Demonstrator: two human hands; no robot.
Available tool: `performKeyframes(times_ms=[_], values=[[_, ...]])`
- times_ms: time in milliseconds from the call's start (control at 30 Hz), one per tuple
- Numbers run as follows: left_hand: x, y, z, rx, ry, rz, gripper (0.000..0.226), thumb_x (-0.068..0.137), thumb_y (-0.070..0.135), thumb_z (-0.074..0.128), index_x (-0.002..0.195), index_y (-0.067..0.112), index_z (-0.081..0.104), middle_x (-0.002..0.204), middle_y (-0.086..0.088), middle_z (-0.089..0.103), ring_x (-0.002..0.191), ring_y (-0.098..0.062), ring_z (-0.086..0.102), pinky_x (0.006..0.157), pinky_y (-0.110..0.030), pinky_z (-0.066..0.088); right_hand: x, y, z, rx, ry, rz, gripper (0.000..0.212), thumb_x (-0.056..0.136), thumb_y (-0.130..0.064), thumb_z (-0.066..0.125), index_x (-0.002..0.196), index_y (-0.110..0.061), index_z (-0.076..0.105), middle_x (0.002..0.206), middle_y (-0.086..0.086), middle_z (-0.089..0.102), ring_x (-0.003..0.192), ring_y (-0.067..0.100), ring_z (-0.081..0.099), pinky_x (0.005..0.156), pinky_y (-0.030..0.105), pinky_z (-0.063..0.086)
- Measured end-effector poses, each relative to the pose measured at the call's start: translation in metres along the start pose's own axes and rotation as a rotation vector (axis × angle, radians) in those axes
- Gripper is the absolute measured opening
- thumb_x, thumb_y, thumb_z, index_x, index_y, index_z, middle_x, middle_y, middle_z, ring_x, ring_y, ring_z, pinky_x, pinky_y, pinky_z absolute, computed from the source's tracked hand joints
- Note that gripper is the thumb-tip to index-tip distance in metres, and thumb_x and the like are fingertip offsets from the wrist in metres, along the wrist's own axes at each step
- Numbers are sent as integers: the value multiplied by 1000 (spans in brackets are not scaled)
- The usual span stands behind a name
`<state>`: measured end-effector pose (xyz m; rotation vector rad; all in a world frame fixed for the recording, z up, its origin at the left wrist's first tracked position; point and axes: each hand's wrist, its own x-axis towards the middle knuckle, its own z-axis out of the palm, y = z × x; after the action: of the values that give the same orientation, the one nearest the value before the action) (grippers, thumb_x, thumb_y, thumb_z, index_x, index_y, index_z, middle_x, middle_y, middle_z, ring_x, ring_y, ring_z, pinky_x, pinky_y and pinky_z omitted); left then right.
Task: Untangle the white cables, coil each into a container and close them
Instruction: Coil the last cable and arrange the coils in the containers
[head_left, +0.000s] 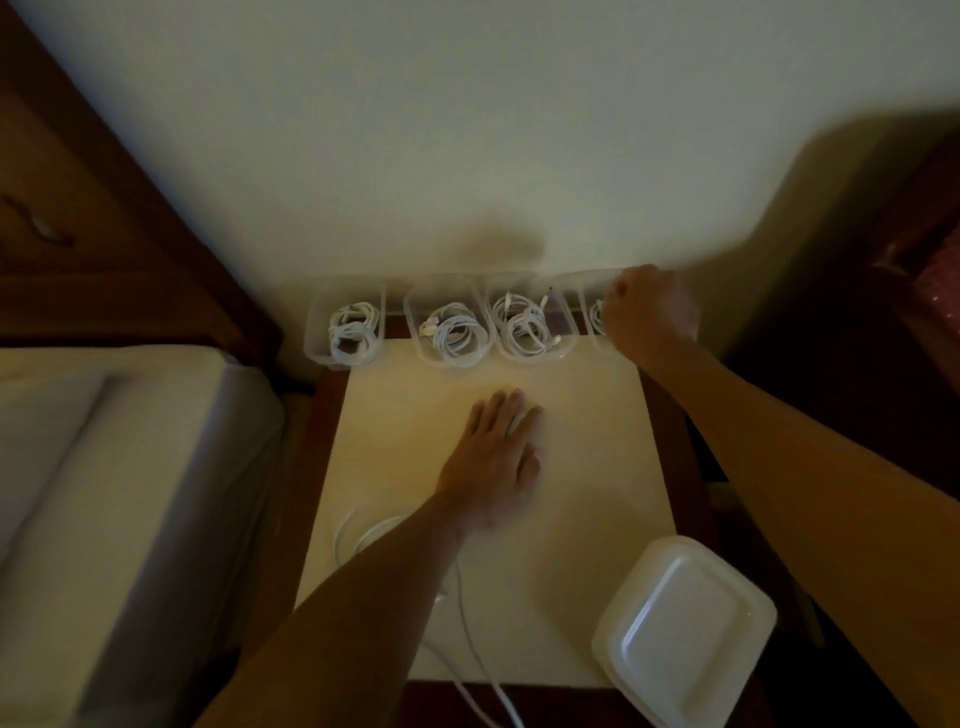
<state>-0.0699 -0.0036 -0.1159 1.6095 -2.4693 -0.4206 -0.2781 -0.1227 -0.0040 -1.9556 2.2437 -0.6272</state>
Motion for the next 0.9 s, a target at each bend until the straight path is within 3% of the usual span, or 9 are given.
performKeyframes(times_ms=[133,233,300,433,533,567,633,833,900], values=[[3,1,-36,-258,-145,-48,49,105,14,49,153,6,44,165,-19,30,155,-34,20,126,-39,14,-98,-27,-9,253,-161,-8,28,97,-25,58,71,-18,65,65,0,63,60,14,63,57,31,55],[-18,-2,-70,-444,76,-197,37,103,3,46,135,4,63,139,-16,62,131,-32,56,111,-35,40,-172,-44,-11,435,-249,49,29,98,-31,60,73,-17,68,64,-1,66,58,14,63,60,34,56],[-47,-4,-86,-467,197,-198,39,99,-4,46,131,4,66,134,-15,66,126,-28,61,109,-33,44,-216,-55,-13,538,-340,93,36,98,-43,58,73,-19,68,61,-1,65,54,12,62,61,39,59],[-113,2,-96,-456,27,-131,53,82,-12,48,125,10,69,134,-10,64,127,-23,57,108,-33,45,-278,-69,-9,413,-628,119,52,83,-73,58,99,-25,68,91,-10,65,83,9,64,72,31,51],[-155,9,-86,-400,-63,-66,58,78,-11,52,130,12,64,139,-8,59,130,-21,52,108,-35,44,-299,-71,-6,390,-777,143,18,94,-36,64,99,-18,66,99,-3,68,83,10,64,75,32,56],[-164,12,-81,-391,-77,-71,60,80,-10,52,133,14,61,142,-7,55,132,-21,50,110,-36,43,-302,-72,-9,429,-773,151,7,95,-20,61,95,-18,68,96,1,70,79,11,65,76,33,58],[-179,17,-71,-380,-80,-108,62,85,-3,54,142,20,53,149,-3,49,137,-20,45,114,-39,40,-306,-73,-16,508,-653,151,22,96,-8,53,91,-18,71,90,2,71,77,14,66,73,30,54],[-199,16,-43,-179,106,-161,66,101,23,56,159,20,25,155,-2,41,140,-21,40,119,-43,36,-303,-81,-62,773,-235,162,30,104,-14,47,89,-24,71,75,-10,64,69,7,58,63,22,43],[-206,11,-38,-143,78,-207,57,105,30,51,157,21,30,150,-1,47,138,-22,44,117,-46,35,-300,-82,-76,812,-182,159,29,104,-15,49,89,-23,72,70,-9,64,62,4,56,57,19,43]])
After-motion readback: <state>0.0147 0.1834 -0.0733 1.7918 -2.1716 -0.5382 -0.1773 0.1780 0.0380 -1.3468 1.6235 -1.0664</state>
